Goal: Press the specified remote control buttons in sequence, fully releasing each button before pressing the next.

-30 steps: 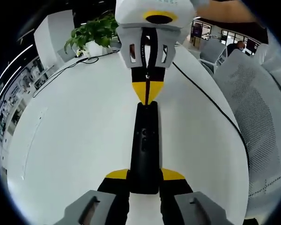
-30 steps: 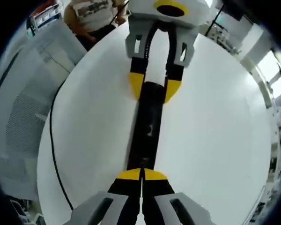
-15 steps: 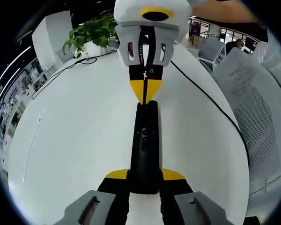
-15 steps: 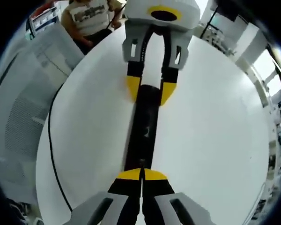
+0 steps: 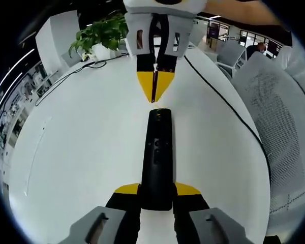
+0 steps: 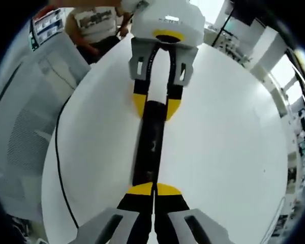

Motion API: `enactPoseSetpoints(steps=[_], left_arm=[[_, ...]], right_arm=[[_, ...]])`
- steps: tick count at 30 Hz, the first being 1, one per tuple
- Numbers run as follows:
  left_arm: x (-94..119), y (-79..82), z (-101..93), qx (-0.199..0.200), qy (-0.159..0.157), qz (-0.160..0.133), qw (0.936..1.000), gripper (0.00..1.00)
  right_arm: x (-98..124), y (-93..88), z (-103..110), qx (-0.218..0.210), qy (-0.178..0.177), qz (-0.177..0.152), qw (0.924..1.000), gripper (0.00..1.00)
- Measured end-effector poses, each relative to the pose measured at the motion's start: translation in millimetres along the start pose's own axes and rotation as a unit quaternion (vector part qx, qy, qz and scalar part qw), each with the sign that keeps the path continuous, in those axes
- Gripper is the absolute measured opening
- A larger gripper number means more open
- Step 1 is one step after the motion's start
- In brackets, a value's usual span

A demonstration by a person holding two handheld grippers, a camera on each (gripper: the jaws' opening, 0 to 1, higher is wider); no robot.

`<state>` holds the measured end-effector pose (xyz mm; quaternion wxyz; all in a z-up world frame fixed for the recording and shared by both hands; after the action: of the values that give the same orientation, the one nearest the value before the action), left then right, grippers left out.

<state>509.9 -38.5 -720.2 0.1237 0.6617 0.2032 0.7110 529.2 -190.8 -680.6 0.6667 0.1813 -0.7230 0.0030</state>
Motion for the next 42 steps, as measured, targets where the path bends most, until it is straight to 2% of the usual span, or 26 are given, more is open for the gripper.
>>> enactPoseSetpoints(steps=[42], left_arm=[[0,-0.6,-0.6,-0.002,-0.001,-0.005,1.0000,0.23]], right_arm=[[-19,11.0,7,0.024,0.026,0.012,0.9993,0.00]])
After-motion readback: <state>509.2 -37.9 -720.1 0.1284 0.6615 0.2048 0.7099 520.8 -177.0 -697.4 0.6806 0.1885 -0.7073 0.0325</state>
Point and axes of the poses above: the point that each gripper's makers call its tool centre point, and the gripper's own axes: x roughly backward along the fingers, z roughly to its left, y roughly out of its top, the point moved 7 cm from there along x, roughly backward along the fingers, and after that the axes turned 6 degrees about z, right-handed, at the moved point
